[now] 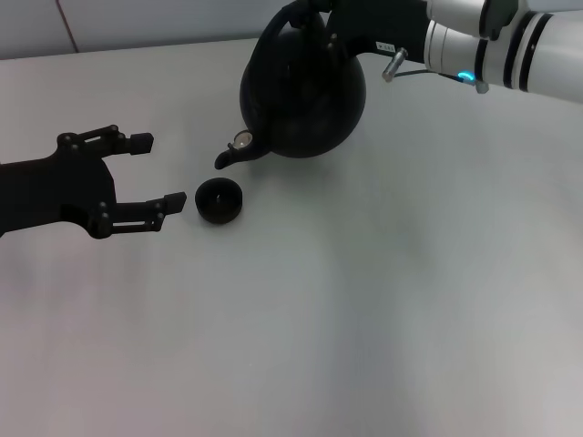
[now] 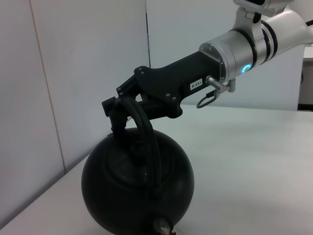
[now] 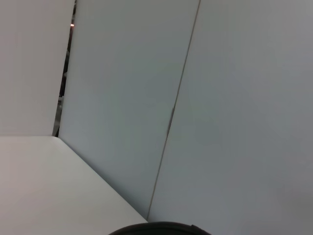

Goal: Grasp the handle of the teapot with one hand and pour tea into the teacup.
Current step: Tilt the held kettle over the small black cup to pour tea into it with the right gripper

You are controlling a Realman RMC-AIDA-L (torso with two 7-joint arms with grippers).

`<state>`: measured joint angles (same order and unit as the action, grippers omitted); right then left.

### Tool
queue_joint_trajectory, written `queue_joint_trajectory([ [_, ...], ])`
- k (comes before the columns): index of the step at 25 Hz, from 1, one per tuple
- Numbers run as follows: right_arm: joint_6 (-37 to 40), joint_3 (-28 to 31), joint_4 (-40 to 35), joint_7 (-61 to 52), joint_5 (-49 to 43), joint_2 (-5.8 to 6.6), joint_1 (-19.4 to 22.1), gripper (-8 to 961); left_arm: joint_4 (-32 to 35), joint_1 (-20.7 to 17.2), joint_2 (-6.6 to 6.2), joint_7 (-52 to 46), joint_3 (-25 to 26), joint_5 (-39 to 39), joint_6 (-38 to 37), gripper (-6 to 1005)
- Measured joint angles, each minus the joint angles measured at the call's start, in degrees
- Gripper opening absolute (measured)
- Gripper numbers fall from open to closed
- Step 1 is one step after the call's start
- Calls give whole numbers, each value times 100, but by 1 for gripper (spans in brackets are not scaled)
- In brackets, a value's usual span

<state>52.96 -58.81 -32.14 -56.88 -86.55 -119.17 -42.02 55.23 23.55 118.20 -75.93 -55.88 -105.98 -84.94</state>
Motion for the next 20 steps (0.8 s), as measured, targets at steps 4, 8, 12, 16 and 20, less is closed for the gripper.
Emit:
queue_joint_trajectory([
  [4, -2, -4, -103, -3, -21, 0, 25, 162, 0, 0, 3, 4, 6, 15, -1, 860],
  [8, -5, -8, -241, -3, -129, 0, 53, 160, -3, 0, 10, 6, 7, 18, 1, 861],
  [12, -5, -8, -311, -9, -256, 0, 54, 157, -4, 4, 10, 8, 7, 18, 3, 861],
  [16, -5, -16, -347, -9, -436, 0, 32, 154, -4, 14, 9, 15, 7, 18, 4, 861],
  [20, -4, -70, -473, 14, -526, -9, 48, 151, -9, 23, 9, 16, 7, 18, 14, 861],
])
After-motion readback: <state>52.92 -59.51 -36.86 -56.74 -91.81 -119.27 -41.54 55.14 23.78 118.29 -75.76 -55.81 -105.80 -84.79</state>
